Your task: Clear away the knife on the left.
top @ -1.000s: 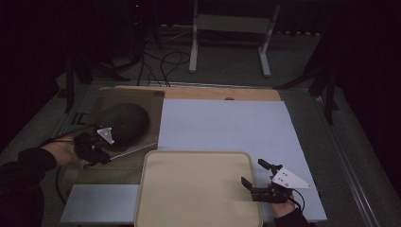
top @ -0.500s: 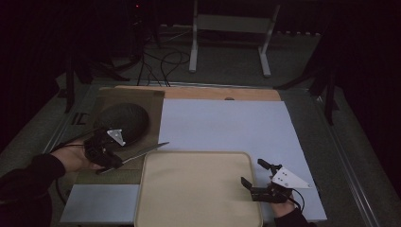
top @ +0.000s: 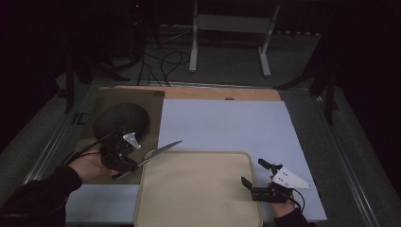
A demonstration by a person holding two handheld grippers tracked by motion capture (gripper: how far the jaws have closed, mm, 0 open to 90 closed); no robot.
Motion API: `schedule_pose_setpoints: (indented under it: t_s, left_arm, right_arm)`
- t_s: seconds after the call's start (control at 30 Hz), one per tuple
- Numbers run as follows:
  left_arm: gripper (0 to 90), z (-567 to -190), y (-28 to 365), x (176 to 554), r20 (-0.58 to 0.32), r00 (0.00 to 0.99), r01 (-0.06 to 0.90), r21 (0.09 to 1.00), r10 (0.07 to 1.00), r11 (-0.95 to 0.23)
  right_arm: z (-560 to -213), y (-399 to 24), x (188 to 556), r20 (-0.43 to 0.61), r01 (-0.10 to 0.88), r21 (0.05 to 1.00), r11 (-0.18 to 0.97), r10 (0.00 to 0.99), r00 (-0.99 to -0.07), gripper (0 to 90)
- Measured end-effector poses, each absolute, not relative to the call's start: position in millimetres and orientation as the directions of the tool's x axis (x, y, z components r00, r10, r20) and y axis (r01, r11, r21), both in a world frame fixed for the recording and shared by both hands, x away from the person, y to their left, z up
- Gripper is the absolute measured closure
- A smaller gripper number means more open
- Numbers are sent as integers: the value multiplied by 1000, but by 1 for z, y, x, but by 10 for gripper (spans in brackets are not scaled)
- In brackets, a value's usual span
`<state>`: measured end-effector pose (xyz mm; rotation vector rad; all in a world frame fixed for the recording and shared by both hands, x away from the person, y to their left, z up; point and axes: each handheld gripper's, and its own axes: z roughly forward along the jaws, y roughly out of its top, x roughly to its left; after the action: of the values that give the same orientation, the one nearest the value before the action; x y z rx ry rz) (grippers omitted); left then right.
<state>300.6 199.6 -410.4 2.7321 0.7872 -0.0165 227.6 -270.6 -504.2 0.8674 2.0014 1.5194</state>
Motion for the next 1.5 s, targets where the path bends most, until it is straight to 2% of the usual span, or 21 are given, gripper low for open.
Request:
schedule_pose_setpoints:
  t_s: [0.43,0.77,1.03,1.5]
  left_arm:
    - [800,-415,169,283,-154,773,632,279,616,-723]
    - [800,-418,153,268,-207,692,716,318,691,-622]
    - [800,-421,143,254,-198,653,752,283,731,-595]
    - [801,-456,146,247,-288,500,864,220,816,-452]
  right_arm:
    - [-503,-271,228,-11,192,963,187,743,-669,87]
    - [-502,-271,228,-23,187,964,190,757,-653,88]
    - [-502,-271,229,-21,188,964,190,756,-654,87]
    - [-500,-269,228,-35,184,962,201,759,-650,88]
